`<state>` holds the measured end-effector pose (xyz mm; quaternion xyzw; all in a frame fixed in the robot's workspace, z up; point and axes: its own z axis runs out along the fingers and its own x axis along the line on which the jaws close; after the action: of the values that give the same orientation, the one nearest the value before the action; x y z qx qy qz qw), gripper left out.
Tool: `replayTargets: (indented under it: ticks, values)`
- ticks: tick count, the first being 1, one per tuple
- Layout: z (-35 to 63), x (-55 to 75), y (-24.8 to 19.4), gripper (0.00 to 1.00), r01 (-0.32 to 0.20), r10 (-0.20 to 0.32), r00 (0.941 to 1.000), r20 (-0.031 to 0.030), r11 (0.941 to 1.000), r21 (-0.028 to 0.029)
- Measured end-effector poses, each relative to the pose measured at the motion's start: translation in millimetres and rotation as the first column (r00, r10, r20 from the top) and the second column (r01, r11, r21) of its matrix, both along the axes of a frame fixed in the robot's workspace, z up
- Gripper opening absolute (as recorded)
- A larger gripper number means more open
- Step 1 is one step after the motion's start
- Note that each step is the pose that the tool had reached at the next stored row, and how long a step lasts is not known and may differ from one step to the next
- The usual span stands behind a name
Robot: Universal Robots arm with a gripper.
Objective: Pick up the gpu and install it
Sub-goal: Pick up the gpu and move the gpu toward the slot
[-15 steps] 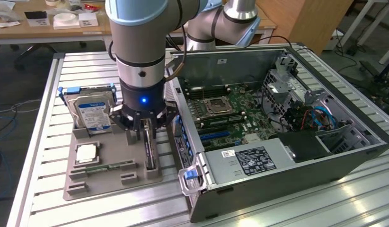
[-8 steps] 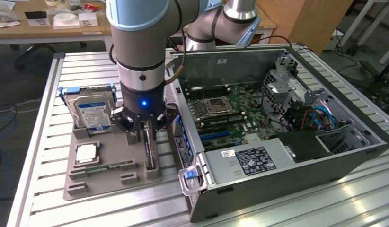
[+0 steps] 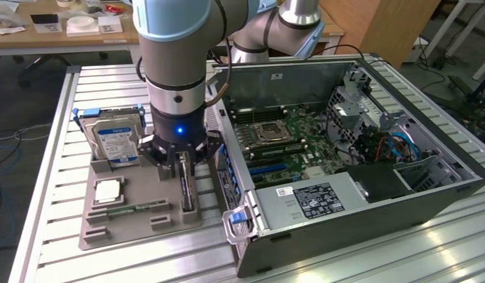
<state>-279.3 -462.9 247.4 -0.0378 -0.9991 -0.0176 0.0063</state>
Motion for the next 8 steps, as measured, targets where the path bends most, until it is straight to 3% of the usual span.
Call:
replayTargets:
  ticks: [8]
  values:
    - [-10.5,0.0,0.0,0.42,0.000,0.000,1.0000,-0.0002,1.0000,-0.0002]
